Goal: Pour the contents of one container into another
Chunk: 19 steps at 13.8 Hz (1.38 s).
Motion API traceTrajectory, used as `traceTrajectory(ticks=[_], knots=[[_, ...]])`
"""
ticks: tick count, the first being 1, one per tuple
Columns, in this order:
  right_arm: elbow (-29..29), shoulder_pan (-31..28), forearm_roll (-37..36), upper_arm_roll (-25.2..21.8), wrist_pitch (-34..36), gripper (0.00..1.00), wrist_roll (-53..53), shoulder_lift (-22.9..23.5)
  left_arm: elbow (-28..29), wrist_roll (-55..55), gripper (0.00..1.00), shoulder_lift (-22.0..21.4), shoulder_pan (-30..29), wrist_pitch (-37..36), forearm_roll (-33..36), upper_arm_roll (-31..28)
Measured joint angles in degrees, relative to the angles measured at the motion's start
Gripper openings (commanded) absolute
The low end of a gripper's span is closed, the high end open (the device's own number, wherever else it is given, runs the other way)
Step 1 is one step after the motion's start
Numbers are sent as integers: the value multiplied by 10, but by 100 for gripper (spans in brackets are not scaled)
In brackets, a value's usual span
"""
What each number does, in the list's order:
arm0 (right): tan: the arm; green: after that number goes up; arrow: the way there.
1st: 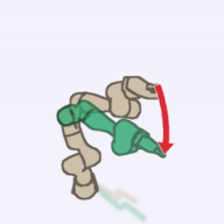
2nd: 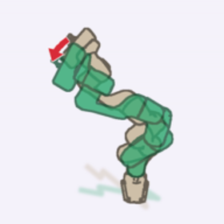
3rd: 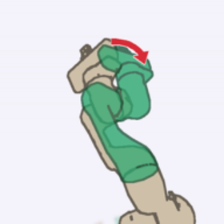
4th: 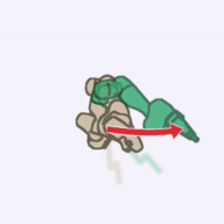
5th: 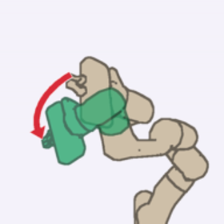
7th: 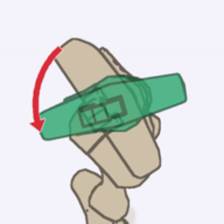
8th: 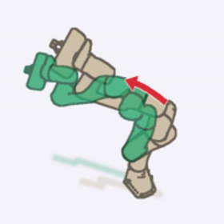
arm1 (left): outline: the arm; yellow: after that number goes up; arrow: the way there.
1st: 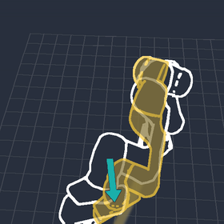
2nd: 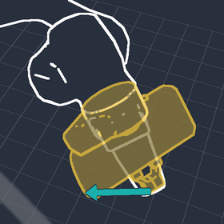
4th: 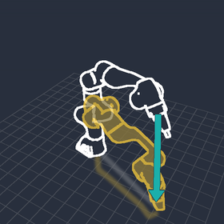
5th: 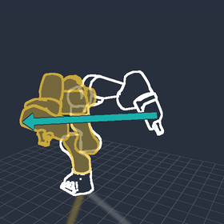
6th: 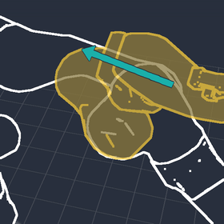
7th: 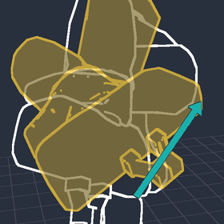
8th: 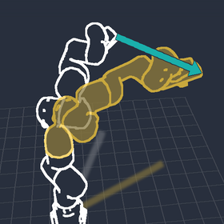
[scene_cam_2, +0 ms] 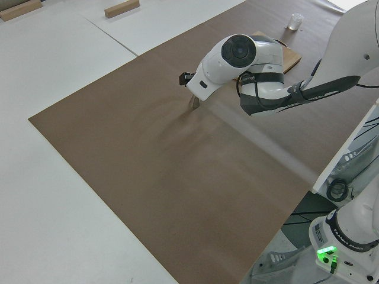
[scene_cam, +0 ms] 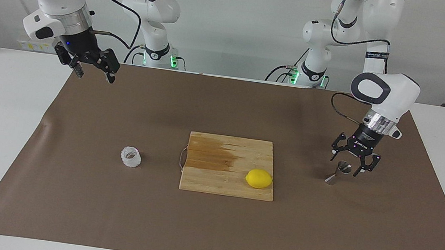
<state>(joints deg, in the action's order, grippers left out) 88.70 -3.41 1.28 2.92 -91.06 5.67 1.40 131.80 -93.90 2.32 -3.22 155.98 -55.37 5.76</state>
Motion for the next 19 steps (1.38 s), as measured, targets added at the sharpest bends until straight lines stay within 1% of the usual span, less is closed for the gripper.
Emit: traceTrajectory(ticks=[2,3,5,7,11,17,19], knots=[[0,0,0,0,0,100,0,0,0,0,89,0,0,1,0,0],[0,0,0,0,0,100,0,0,0,0,87,0,0,1,0,0],[0,0,0,0,0,100,0,0,0,0,87,0,0,4,0,0],[0,0,0,0,0,100,0,0,0,0,83,1,1,13,0,1],[0,0,0,0,0,100,0,0,0,-3,83,7,15,30,-2,2],[0,0,0,0,0,100,0,0,0,-5,83,8,15,31,-2,1],[0,0,0,0,0,100,0,0,0,-6,81,8,15,31,-3,0]])
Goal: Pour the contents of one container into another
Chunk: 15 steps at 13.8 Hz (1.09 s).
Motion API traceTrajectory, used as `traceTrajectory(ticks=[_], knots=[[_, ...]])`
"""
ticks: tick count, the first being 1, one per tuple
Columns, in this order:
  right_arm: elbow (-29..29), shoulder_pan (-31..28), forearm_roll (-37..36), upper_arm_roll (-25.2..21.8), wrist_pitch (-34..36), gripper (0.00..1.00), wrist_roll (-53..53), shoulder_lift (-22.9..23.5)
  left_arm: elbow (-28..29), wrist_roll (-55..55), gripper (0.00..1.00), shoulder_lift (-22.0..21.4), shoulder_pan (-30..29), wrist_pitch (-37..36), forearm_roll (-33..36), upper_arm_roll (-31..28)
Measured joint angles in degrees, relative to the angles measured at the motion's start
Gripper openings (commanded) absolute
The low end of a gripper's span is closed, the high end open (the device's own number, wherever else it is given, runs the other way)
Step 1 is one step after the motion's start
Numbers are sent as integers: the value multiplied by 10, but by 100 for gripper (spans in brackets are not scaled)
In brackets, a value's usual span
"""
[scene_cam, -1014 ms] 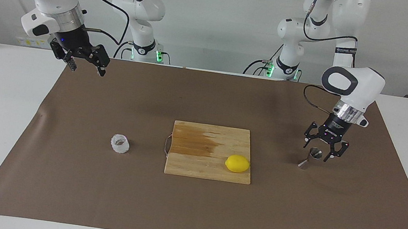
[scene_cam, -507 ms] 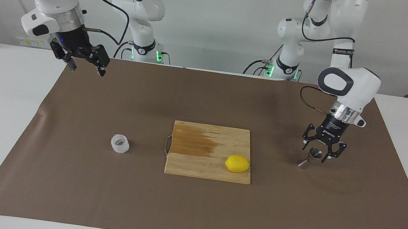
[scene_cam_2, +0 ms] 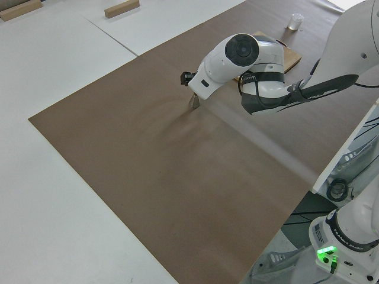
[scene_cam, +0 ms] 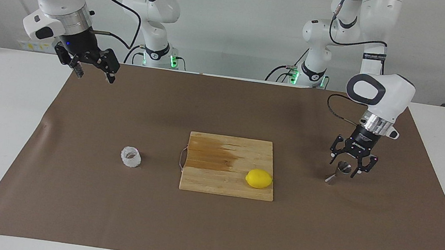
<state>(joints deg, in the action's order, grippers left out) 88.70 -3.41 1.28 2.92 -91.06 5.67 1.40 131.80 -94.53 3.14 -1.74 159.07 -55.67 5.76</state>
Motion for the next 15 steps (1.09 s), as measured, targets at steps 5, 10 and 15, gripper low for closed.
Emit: traceTrajectory(ticks=[5,10,15], knots=[[0,0,0,0,0,100,0,0,0,-2,74,0,0,-1,-1,0],[0,0,0,0,0,100,0,0,0,-2,73,0,0,-1,-2,-1],[0,0,0,0,0,100,0,0,0,-2,66,0,0,-2,-2,-1]])
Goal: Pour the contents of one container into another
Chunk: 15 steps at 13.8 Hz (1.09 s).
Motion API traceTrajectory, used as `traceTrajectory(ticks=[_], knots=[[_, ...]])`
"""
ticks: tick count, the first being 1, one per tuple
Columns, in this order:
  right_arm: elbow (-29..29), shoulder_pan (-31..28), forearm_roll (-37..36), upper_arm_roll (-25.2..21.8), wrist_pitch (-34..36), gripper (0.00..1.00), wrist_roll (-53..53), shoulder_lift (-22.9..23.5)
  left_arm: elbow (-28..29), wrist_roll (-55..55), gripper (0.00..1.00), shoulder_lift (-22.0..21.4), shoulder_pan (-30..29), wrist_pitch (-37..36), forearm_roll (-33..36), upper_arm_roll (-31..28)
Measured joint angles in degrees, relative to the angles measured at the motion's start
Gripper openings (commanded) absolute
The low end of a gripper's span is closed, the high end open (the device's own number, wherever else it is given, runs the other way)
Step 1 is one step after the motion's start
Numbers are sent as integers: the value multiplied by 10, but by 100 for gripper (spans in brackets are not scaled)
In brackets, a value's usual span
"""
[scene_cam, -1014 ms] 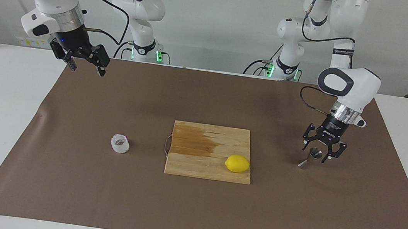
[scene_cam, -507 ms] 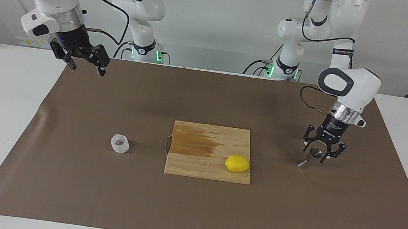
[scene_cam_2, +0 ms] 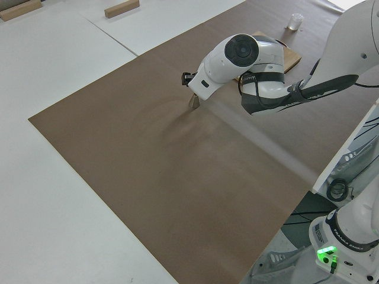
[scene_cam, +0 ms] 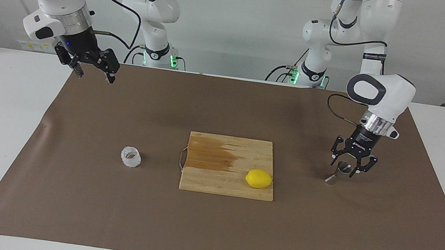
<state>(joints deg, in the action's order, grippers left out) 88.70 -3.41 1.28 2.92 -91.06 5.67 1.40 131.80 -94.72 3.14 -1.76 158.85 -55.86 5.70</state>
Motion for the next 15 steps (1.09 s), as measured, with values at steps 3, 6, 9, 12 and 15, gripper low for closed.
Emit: traceTrajectory(ticks=[3,6,9,12,15], knots=[[0,0,0,0,0,100,0,0,0,0,66,0,0,-1,0,0],[0,0,0,0,0,100,0,0,0,0,66,0,0,-3,0,0],[0,0,0,0,0,100,0,0,0,0,64,0,0,-8,0,-1],[0,0,0,0,0,100,0,0,0,0,59,0,0,-10,0,-1],[0,0,0,0,0,100,0,0,0,0,54,0,0,-11,0,-1]])
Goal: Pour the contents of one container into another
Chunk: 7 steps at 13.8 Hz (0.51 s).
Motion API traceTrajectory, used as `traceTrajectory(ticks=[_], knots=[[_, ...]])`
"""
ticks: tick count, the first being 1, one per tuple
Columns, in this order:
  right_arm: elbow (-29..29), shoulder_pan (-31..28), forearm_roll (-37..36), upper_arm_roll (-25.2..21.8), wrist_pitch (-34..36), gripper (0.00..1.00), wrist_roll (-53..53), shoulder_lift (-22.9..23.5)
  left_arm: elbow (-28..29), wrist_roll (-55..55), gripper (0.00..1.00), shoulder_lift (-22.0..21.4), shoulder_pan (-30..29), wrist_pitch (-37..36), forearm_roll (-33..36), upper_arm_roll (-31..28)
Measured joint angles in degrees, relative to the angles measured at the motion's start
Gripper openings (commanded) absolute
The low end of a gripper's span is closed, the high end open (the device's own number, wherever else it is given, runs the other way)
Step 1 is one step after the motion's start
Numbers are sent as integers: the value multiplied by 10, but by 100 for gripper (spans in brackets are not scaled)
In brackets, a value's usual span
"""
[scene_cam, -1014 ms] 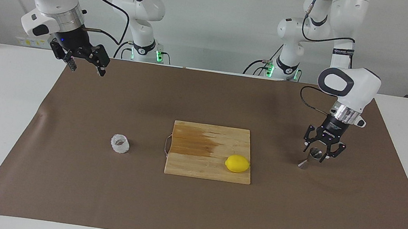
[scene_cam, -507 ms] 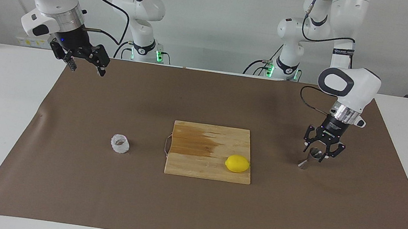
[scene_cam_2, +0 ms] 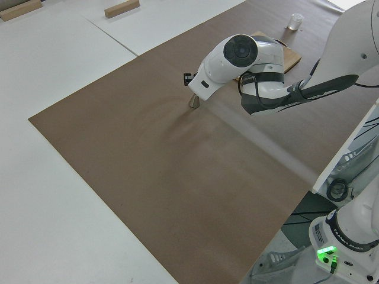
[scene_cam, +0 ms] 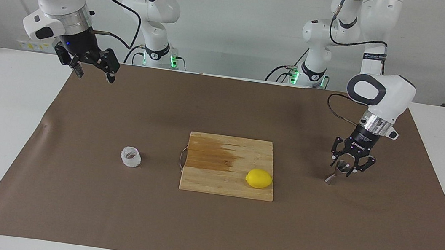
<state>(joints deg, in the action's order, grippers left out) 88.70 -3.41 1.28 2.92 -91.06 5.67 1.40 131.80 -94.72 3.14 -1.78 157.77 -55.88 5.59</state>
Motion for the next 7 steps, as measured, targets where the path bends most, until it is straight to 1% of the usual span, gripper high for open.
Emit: traceTrajectory(ticks=[2,3,7], knots=[[0,0,0,0,0,100,0,0,0,0,50,0,0,0,0,0],[0,0,0,0,0,100,0,0,0,0,46,0,0,0,0,0],[0,0,0,0,0,100,0,0,0,0,42,0,0,-2,0,-1]])
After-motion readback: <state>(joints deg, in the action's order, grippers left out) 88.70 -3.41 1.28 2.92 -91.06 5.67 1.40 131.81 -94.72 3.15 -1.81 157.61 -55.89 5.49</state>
